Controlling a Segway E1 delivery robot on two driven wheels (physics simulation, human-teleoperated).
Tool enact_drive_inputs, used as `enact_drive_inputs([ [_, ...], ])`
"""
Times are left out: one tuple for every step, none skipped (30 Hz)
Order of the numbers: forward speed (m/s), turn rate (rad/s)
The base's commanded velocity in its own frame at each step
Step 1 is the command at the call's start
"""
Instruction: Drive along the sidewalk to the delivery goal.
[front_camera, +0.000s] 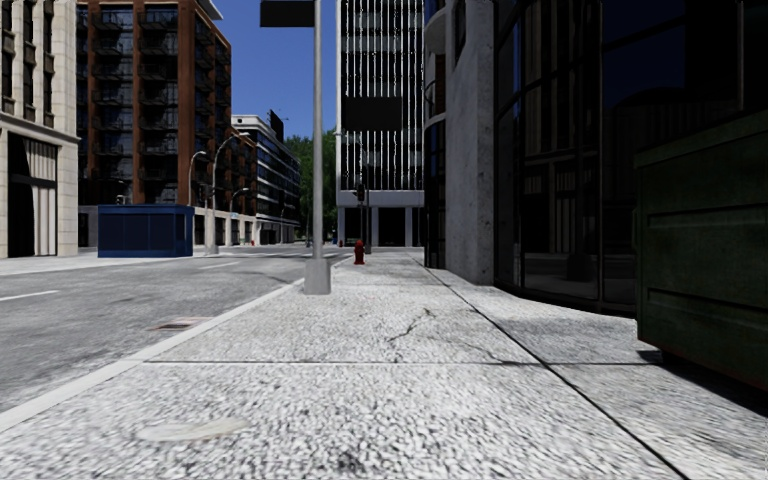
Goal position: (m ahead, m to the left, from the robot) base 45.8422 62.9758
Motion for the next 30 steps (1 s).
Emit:
enact_drive_inputs([
  [1.69, 0.0],
  [1.69, 0.0],
  [1.69, 0.0],
  [1.69, 0.0],
  [1.69, 0.0],
  [1.69, 0.0],
  [1.69, 0.0],
  [1.69, 0.0],
  [1.69, 0.0],
  [1.69, 0.0],
  [1.69, 0.0],
  [1.69, 0.0],
  [1.69, 0.0],
  [1.69, 0.0],
  [1.69, 0.0],
  [1.69, 0.0],
  [1.69, 0.0],
  [1.69, 0.0],
  [1.69, 0.0],
  [1.69, 0.0],
  [1.69, 0.0],
  [1.69, 0.0],
  [1.69, 0.0],
  [1.69, 0.0],
  [1.69, 0.0],
  [1.69, 0.0],
  [1.69, 0.0],
  [1.69, 0.0],
  [1.69, 0.0],
  [1.69, 0.0],
])
